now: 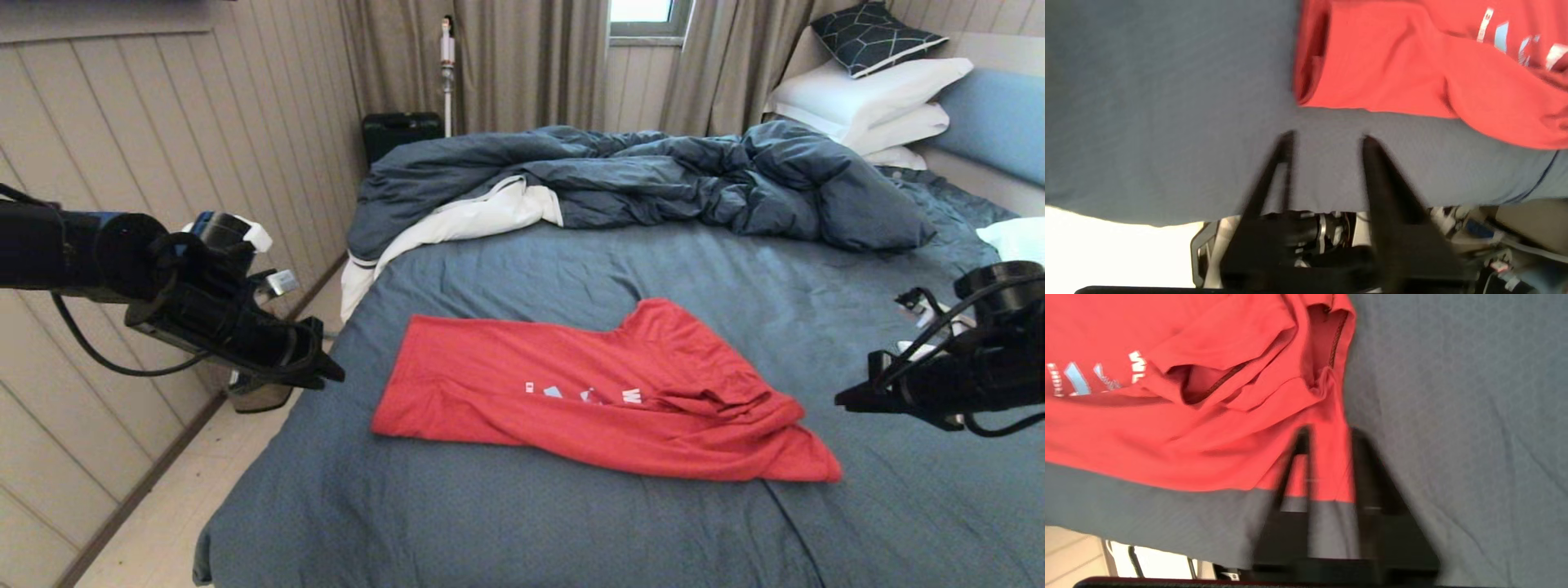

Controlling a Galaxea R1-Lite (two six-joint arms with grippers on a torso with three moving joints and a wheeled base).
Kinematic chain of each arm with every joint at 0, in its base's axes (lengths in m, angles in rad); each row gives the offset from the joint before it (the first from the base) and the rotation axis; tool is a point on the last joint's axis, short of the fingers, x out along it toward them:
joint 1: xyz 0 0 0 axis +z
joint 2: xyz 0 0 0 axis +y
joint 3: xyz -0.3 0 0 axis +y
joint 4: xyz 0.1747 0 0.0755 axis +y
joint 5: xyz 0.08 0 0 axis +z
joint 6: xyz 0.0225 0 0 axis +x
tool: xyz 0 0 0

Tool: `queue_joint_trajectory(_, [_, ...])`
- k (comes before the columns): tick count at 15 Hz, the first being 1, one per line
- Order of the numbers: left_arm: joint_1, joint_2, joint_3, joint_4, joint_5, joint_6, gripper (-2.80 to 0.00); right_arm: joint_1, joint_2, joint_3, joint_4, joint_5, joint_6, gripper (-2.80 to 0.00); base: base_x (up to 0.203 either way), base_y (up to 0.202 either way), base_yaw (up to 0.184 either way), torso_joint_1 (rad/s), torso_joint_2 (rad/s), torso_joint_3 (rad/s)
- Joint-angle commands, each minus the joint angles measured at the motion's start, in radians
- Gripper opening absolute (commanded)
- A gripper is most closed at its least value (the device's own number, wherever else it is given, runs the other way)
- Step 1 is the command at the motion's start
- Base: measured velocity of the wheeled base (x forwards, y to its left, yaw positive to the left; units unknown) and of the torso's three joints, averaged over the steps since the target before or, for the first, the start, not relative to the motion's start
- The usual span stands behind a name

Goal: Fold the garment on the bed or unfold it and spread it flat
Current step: Fold the red T-shirt

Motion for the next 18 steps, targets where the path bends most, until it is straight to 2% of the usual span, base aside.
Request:
queue_joint_trajectory(1, [-0.020,0.074,-0.043,0.015,-0.002,-0.003,0.00,0.007,0.038,-0.018,0.004,0.001,-0.002,0.00,0.000,0.000,0.000,0.000,0.00,0.000])
queue_joint_trajectory(4, [-0.057,0.149,-0.092,0.024,-0.003,-0.005,0.00,0.028,0.071,-0.030,0.006,-0.020,-0.003,0.00,0.000,0.000,0.000,0.000,0.00,0.000])
queue_joint_trajectory(7, [-0.088,0.192,-0.090,-0.015,0.000,0.006,0.00,0.044,0.102,-0.032,0.004,-0.050,-0.002,0.00,0.000,0.000,0.000,0.000,0.00,0.000])
queue_joint_trajectory(10, [-0.104,0.226,-0.097,-0.027,0.002,0.158,0.00,0.044,0.105,-0.027,0.004,-0.047,-0.002,0.00,0.000,0.000,0.000,0.000,0.00,0.000])
queue_joint_trajectory(11, [-0.116,0.244,-0.104,-0.038,0.008,0.183,0.00,0.042,0.105,-0.030,0.005,-0.045,-0.002,0.00,0.000,0.000,0.000,0.000,0.00,0.000])
queue_joint_trajectory(15, [-0.135,0.322,-0.107,-0.178,0.104,0.219,0.00,0.042,0.108,-0.029,0.004,-0.044,-0.002,0.00,0.000,0.000,0.000,0.000,0.00,0.000])
queue_joint_trajectory(18, [-0.135,0.357,-0.108,-0.218,0.140,0.248,0.00,0.042,0.123,-0.023,0.001,-0.042,-0.002,0.00,0.000,0.000,0.000,0.000,0.00,0.000])
